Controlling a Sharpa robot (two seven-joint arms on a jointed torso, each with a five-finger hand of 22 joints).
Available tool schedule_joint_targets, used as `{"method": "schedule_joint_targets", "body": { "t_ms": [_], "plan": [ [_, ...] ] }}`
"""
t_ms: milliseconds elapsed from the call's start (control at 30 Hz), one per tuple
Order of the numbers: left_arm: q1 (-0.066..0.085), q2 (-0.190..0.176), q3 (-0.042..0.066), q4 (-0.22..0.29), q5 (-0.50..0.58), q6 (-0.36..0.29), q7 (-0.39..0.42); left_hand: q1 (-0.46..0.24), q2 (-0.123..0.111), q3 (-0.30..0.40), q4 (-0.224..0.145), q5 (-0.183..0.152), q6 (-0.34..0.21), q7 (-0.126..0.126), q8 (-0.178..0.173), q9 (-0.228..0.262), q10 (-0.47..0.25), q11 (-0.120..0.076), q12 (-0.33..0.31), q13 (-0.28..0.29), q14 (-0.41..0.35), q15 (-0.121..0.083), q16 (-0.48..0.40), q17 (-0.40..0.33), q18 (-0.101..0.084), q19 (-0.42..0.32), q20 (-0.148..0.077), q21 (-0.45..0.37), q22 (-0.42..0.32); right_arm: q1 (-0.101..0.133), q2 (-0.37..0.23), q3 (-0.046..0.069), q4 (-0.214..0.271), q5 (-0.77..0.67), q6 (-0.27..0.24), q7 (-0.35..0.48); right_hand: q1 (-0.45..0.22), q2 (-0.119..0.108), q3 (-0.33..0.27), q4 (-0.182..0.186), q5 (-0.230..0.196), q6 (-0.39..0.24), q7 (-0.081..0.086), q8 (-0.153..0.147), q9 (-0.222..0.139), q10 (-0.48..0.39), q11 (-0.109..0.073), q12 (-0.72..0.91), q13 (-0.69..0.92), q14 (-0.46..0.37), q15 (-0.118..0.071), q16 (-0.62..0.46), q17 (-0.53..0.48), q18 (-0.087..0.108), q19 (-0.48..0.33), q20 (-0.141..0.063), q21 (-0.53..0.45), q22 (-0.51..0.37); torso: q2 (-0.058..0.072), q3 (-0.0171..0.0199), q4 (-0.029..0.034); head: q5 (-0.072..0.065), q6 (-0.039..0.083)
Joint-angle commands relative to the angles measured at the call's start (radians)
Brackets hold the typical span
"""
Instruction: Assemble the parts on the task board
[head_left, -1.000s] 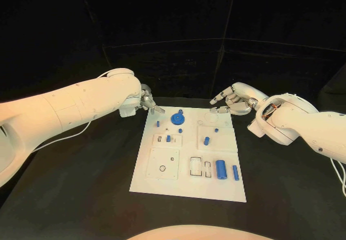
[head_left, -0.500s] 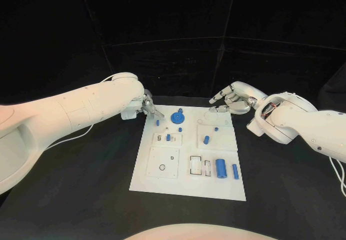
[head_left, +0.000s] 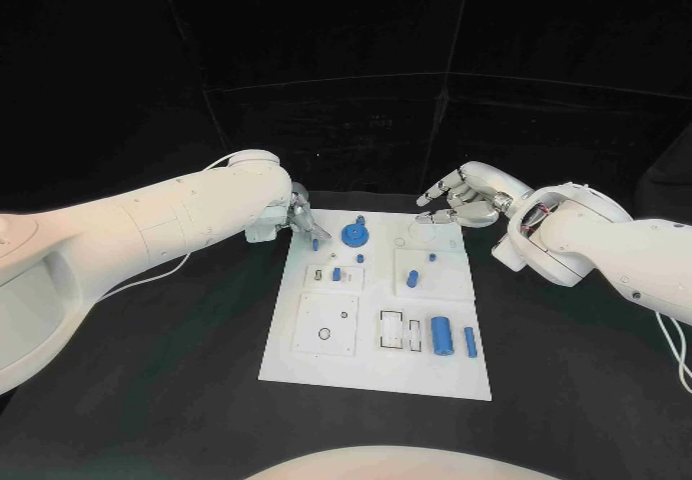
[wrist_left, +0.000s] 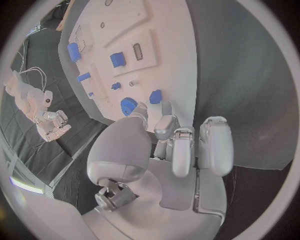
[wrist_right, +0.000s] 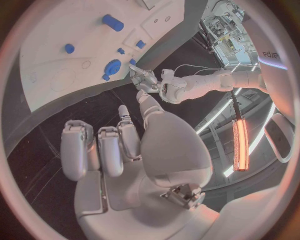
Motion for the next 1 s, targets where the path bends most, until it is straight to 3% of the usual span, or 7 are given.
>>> {"method": "schedule_joint_targets", "body": {
  "t_ms": [33, 467, 767, 1000],
  "plan": [
    [0.000, 0.003, 0.000, 0.001, -0.011, 0.008, 0.026, 0.010, 0.000, -0.003, -0.002, -0.005, 0.007, 0.001, -0.002, -0.002, 0.005, -0.005, 0.005, 0.001, 0.104, -0.001, 0.003, 0.263, 0.012, 0.009, 0.004, 0.002, 0.003, 0.002, 0.001, 0.001, 0.001, 0.002, 0.002, 0.007, 0.006, 0.008, -0.005, -0.003, 0.005, 0.005, 0.002, 0.006, -0.001, -0.002, -0.007, 0.000, 0.076, 0.076, -0.008, -0.006, 0.127, -0.002, -0.003, -0.004, -0.005, 0.009, 0.000, -0.0003, 0.0005, 0.000, -0.001],
    [-0.002, -0.002, 0.000, 0.000, -0.011, 0.016, 0.027, 0.019, 0.005, -0.004, -0.007, -0.006, 0.009, 0.001, -0.002, -0.004, 0.005, -0.005, 0.006, 0.001, 0.104, -0.001, 0.003, 0.263, 0.012, 0.009, 0.003, 0.002, 0.003, 0.002, 0.000, 0.001, 0.002, 0.002, 0.001, 0.006, 0.007, 0.009, -0.005, -0.003, 0.007, 0.006, 0.002, 0.007, 0.000, -0.002, -0.007, -0.001, 0.075, 0.075, -0.008, -0.006, 0.126, -0.002, -0.003, -0.004, -0.005, 0.008, -0.001, 0.0005, 0.0020, 0.001, -0.001],
    [-0.002, -0.005, 0.000, 0.004, -0.011, 0.025, 0.024, 0.039, 0.015, -0.004, -0.018, -0.005, 0.014, 0.000, 0.000, -0.009, 0.006, -0.006, 0.006, 0.001, 0.104, -0.002, 0.003, 0.263, 0.012, 0.008, 0.003, 0.001, 0.003, 0.002, -0.002, 0.001, 0.002, 0.002, 0.000, 0.006, 0.007, 0.010, -0.005, -0.003, 0.009, 0.007, 0.001, 0.007, 0.000, -0.002, -0.007, -0.001, 0.076, 0.075, -0.008, -0.007, 0.125, -0.002, -0.003, -0.005, -0.005, 0.008, 0.000, -0.0008, 0.0005, 0.004, -0.002],
    [-0.002, -0.007, 0.000, 0.012, -0.009, 0.021, 0.024, 0.060, 0.027, 0.001, -0.031, -0.005, 0.015, 0.000, 0.001, -0.013, 0.006, -0.006, 0.006, 0.000, 0.104, -0.002, 0.003, 0.263, 0.012, 0.008, 0.003, 0.000, 0.001, 0.002, 0.000, 0.001, 0.000, 0.002, -0.006, 0.006, 0.008, 0.010, -0.006, -0.003, 0.013, 0.008, 0.001, 0.008, 0.000, -0.003, -0.007, -0.002, 0.075, 0.075, -0.008, -0.008, 0.124, -0.002, -0.004, -0.005, -0.006, 0.006, 0.000, -0.0002, 0.0003, -0.001, 0.001]
  ]
}}
